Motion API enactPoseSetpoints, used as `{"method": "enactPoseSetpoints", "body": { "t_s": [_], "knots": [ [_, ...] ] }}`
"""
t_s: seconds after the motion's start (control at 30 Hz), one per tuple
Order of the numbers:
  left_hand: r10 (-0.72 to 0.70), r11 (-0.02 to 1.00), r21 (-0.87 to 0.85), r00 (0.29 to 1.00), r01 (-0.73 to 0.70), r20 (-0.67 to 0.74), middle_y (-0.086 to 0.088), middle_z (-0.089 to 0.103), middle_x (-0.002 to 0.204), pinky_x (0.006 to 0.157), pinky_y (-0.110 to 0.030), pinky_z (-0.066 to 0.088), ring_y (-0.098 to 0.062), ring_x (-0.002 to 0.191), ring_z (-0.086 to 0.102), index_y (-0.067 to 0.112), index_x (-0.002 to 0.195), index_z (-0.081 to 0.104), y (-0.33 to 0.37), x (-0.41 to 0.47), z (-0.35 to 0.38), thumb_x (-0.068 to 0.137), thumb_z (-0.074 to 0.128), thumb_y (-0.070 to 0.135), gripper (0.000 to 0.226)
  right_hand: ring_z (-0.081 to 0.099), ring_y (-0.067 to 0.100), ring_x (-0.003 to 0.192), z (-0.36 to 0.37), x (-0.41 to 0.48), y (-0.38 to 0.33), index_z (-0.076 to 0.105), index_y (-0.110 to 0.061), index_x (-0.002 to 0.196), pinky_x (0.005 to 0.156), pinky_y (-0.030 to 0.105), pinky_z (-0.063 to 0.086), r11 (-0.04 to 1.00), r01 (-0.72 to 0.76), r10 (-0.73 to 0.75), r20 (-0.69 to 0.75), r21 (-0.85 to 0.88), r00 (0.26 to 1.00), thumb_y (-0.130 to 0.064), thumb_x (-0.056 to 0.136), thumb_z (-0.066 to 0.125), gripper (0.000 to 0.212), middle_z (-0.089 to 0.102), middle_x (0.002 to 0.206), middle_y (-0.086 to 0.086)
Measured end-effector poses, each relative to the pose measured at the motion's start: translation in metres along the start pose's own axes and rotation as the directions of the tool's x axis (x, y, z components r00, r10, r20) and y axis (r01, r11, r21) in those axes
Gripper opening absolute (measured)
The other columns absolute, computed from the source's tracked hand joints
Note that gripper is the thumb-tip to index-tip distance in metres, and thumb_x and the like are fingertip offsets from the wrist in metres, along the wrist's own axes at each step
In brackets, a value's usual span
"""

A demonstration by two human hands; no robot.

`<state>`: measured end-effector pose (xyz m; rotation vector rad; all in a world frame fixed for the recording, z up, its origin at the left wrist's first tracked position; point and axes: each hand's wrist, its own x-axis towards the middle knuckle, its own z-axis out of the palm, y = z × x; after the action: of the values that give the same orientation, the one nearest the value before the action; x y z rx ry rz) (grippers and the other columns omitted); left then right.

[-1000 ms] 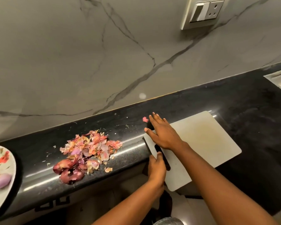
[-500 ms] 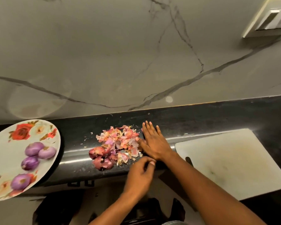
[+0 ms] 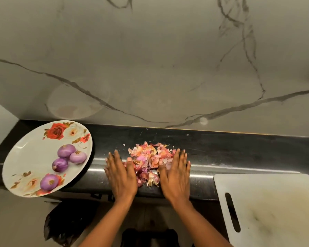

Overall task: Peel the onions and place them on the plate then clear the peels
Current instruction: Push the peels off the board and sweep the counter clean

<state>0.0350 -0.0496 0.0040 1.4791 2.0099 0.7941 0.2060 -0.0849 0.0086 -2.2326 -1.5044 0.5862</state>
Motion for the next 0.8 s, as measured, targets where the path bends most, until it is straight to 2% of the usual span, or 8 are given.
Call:
{"method": "enactPoseSetpoints", "body": {
  "t_s": [0.13, 0.27, 0.33, 0.43, 0.53, 0.67, 0.73, 0.8],
  "knots": [
    [0.027, 0.999, 0.020, 0.996, -0.028, 0.081, -0.002, -0.003, 0.176, 0.131, -0.042, -0.011, -0.016, 0.162, -0.012, 0.023, 0.168, 0.000, 0.020, 0.014, 0.018, 0.096, -0.001, 0.073, 0.088, -0.019, 0.013, 0.161, 0.010, 0.023, -0.021, -0.017, -0.023, 0.165, 0.133, 0.040, -0.007, 0.995, 0.066, -0.068, 0.027, 0.073, 0.997, -0.073, 0.104, 0.011, 0.084, -0.019, 0.175, 0.000],
    [0.139, 0.979, -0.171, 0.980, -0.114, 0.141, 0.012, -0.006, 0.175, 0.132, -0.039, -0.006, -0.005, 0.160, -0.012, 0.033, 0.167, 0.000, 0.035, 0.021, 0.026, 0.099, 0.005, 0.070, 0.078, -0.016, 0.009, 0.159, 0.001, 0.047, -0.022, -0.010, -0.034, 0.167, 0.132, 0.040, -0.004, 0.966, 0.164, -0.179, 0.062, 0.198, 0.982, -0.071, 0.106, 0.018, 0.077, -0.016, 0.174, -0.011],
    [0.153, 0.962, -0.244, 0.983, -0.124, 0.102, 0.017, -0.005, 0.174, 0.130, -0.036, -0.005, -0.001, 0.159, -0.010, 0.036, 0.167, 0.003, 0.033, 0.030, 0.018, 0.102, 0.010, 0.067, 0.072, -0.010, 0.014, 0.159, -0.016, 0.063, -0.012, 0.004, -0.034, 0.168, 0.127, 0.042, -0.003, 0.977, 0.124, -0.123, -0.018, 0.174, 0.992, -0.071, 0.105, 0.020, 0.075, -0.009, 0.174, -0.009],
    [0.100, 0.985, -0.143, 0.995, -0.097, 0.015, 0.011, -0.002, 0.175, 0.131, -0.037, -0.008, -0.005, 0.161, -0.009, 0.029, 0.168, 0.005, 0.016, 0.052, -0.001, 0.102, 0.007, 0.067, 0.076, 0.003, 0.021, 0.163, -0.043, 0.096, 0.017, 0.019, -0.023, 0.167, 0.132, 0.049, 0.002, 0.997, 0.017, -0.009, -0.112, 0.069, 0.994, -0.068, 0.107, 0.020, 0.076, 0.008, 0.176, 0.002],
    [0.053, 0.998, 0.020, 0.993, -0.055, 0.105, 0.002, 0.002, 0.177, 0.132, -0.041, -0.007, -0.012, 0.162, -0.007, 0.021, 0.168, 0.006, -0.005, 0.071, -0.014, 0.097, -0.002, 0.073, 0.089, 0.002, 0.020, 0.163, -0.047, 0.114, 0.031, 0.014, -0.018, 0.168, 0.133, 0.047, -0.001, 0.999, 0.021, -0.021, -0.004, -0.042, 1.000, -0.074, 0.102, 0.007, 0.087, 0.010, 0.176, 0.006],
    [0.203, 0.970, 0.073, 0.941, -0.230, 0.272, 0.006, 0.001, 0.175, 0.131, -0.035, -0.010, -0.008, 0.160, -0.009, 0.023, 0.167, 0.007, 0.003, 0.071, -0.003, 0.095, -0.007, 0.072, 0.088, -0.013, 0.015, 0.161, -0.029, 0.110, 0.012, -0.003, -0.023, 0.166, 0.131, 0.042, -0.009, 0.970, 0.206, -0.184, 0.169, -0.127, 0.968, -0.072, 0.102, -0.002, 0.081, -0.008, 0.175, 0.000],
    [0.254, 0.959, 0.032, 0.901, -0.283, 0.352, 0.009, 0.001, 0.174, 0.130, -0.031, -0.010, -0.004, 0.159, -0.008, 0.026, 0.166, 0.006, 0.017, 0.068, 0.004, 0.097, -0.004, 0.071, 0.082, -0.013, 0.009, 0.160, -0.025, 0.101, -0.006, -0.005, -0.026, 0.166, 0.131, 0.039, -0.010, 0.950, 0.303, -0.272, 0.271, -0.079, 0.923, -0.064, 0.107, 0.004, 0.070, -0.006, 0.175, -0.003],
    [0.271, 0.960, -0.057, 0.858, -0.274, 0.437, 0.015, 0.003, 0.170, 0.126, -0.026, -0.008, 0.000, 0.156, -0.007, 0.031, 0.165, 0.008, 0.030, 0.064, 0.006, 0.106, 0.008, 0.066, 0.069, -0.010, 0.005, 0.158, -0.026, 0.095, -0.020, 0.001, -0.033, 0.167, 0.130, 0.035, -0.008, 0.954, 0.292, -0.298, 0.350, 0.070, 0.888, -0.062, 0.110, 0.011, 0.065, 0.001, 0.175, -0.009]
  ]
}}
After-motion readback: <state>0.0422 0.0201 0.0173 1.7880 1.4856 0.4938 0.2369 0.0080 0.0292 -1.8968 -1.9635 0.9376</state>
